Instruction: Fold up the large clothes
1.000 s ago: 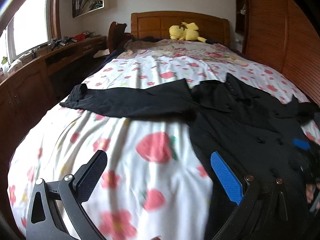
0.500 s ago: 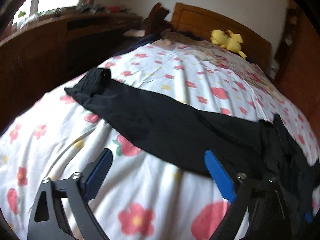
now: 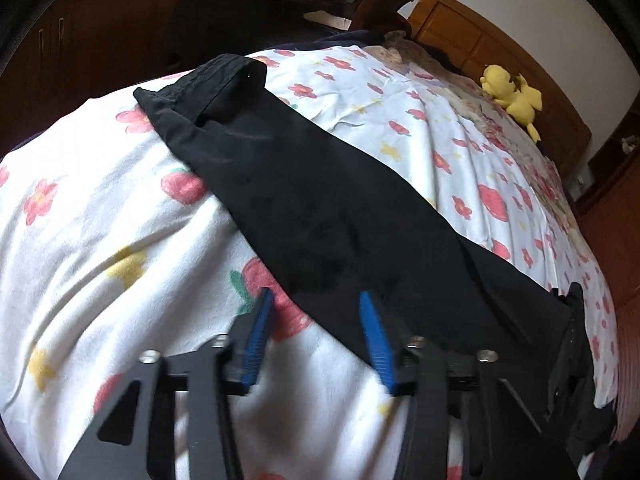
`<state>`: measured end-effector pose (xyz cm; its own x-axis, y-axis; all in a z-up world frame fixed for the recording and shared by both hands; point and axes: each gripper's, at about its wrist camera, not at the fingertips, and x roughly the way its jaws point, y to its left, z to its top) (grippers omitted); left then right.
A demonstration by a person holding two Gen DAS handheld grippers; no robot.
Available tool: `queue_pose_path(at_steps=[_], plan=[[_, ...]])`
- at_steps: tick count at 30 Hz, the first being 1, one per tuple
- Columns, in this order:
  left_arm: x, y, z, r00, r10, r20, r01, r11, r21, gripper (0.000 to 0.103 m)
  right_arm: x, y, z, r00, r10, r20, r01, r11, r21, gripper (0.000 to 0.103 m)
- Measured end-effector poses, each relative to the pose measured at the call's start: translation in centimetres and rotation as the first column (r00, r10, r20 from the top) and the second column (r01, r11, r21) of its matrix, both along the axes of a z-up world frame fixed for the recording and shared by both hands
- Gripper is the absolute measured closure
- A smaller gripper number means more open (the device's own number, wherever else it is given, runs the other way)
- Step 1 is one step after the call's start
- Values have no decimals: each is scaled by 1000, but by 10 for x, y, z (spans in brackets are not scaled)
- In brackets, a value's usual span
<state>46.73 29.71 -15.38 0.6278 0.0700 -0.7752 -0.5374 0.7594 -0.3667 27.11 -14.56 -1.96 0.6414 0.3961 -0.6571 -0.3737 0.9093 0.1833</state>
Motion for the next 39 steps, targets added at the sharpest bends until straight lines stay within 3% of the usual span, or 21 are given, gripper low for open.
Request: queue_pose_path(at_steps=[1,2,4,6,8,12,15,18,22,30,39], plan=[[5,1,-1,1000,6,-15,-6,1000,2,92,0,0,0,1000,0,0,0,1000,0,0],[9,1,-2,999,14,-33,-14,1000,5,98,0,0,0,1000,-1,1,1,1000,0,0],[11,-2,1,999,7,-34,-6,1000,18,101,0,-1,0,1000,-1,3,1,1000,1,0],[13,-11,11,1000,-9,-30,11,997,75,102,0,-1,0,1000,-1,3,1,1000,2,0],[12,-26,32,1000,-25,-4,26,989,147,102,-1,-1,0,1000,-3,7,3,1000,5,0],[7,-61,78,994,-90,64,74,974,216,102,-3,-2,2,1000,-6,16,6,1000,8,0],[3,-103,115,982,-166,94,132,947,294,102,-8,-4,7,1000,-10,27,10,1000,11,0],[-9,-153,145,959,-259,115,207,917,342,102,-17,-8,15,999,-14,37,14,1000,5,0],[-29,-220,174,911,-393,124,315,857,408,102,-31,-18,24,998,-13,62,14,1000,-3,0],[-67,-301,173,821,-567,65,468,733,495,102,-50,-29,42,992,-13,129,19,999,-42,0],[-98,-315,164,768,-640,19,562,689,458,102,-76,-66,32,992,-91,86,93,995,-23,0]])
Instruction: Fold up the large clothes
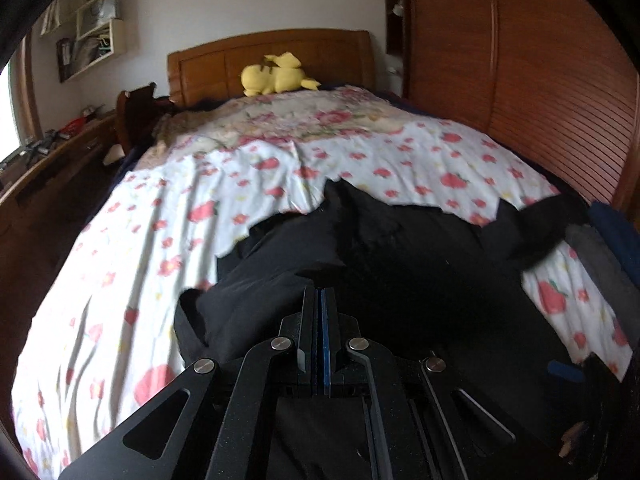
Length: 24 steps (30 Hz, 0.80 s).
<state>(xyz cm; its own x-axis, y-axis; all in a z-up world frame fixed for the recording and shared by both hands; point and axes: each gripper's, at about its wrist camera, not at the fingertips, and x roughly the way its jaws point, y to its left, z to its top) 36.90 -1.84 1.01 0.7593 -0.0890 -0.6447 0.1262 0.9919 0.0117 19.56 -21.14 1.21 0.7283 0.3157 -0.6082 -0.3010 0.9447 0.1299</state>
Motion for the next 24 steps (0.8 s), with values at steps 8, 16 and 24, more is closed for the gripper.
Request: queue_pose_path(at_steps=[8,16,24], plan=[[-34,-2,-25,999,-34,-35,33,999,-12,102,-6,-3,-4,1000,-16,-5,15,1000,-8,0],[-71,13,-39,1000,-17,1,17,998,-62,100,-10,1,-9,1000,-19,-24,18,998,-55,0],[-119,42,-30,990,41,132,-26,993,-115,77,-2,17,-1,998,28,-54,-32,996,-81,0]])
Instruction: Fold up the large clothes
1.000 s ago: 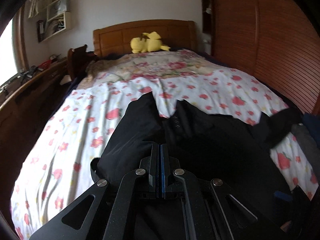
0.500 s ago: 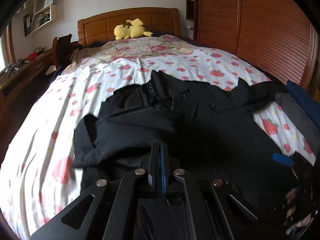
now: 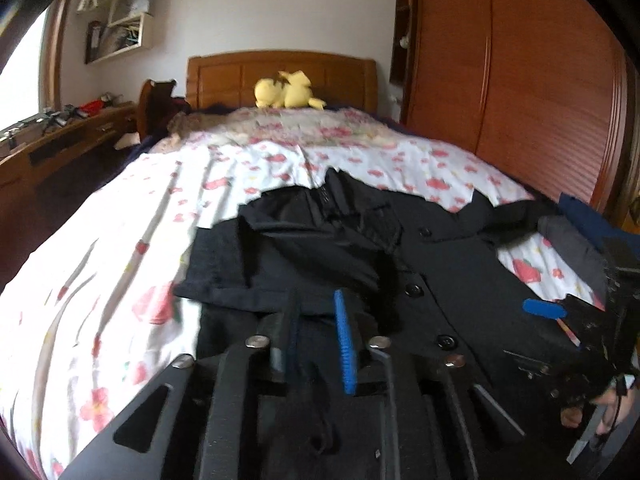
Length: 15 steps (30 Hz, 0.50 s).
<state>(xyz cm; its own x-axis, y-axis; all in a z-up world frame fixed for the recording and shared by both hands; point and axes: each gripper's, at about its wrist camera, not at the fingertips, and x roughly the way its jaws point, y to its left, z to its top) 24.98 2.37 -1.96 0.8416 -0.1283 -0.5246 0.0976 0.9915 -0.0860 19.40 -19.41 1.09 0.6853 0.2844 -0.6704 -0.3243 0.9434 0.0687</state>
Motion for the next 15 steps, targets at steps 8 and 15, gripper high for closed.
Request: queue_pose_path(at_steps=[8,15], plan=[[-61,34,4,993,55,104,-53,998,-30,38,32,58,12,994,105,-15,-105,994,-34,8],[-95,64,9,982,127,138,-120,991,-56,30,76,118,9,982,182,-57,-185,981,-54,17]])
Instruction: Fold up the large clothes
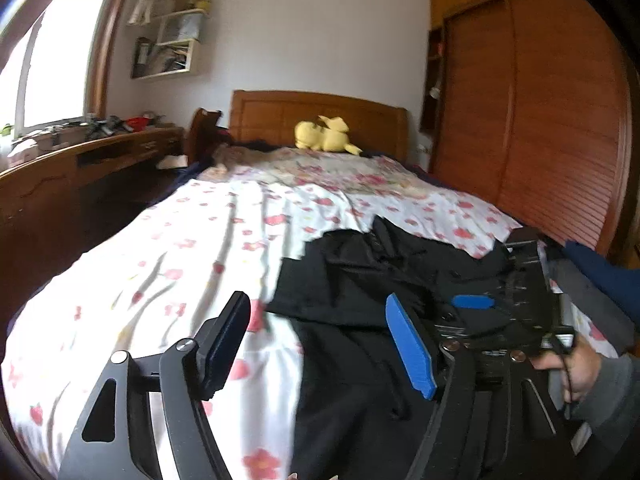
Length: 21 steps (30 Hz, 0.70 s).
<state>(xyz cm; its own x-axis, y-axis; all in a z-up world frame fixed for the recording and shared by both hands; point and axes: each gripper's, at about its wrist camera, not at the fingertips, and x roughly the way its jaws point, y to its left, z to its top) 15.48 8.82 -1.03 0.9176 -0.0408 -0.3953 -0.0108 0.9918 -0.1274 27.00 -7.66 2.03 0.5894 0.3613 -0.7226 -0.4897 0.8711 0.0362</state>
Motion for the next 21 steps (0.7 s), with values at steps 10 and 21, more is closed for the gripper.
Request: queue_pose_path(at_steps=[10,21], plan=[[-25,21,1,995,99,20,-98,995,-34,25,36,89,-21,989,149,-7,-148,975,-167,29],[-25,31,3,992,123,16,-122,991,-60,23,68,108,-50,993,104,-62,-119,932,-341,69]])
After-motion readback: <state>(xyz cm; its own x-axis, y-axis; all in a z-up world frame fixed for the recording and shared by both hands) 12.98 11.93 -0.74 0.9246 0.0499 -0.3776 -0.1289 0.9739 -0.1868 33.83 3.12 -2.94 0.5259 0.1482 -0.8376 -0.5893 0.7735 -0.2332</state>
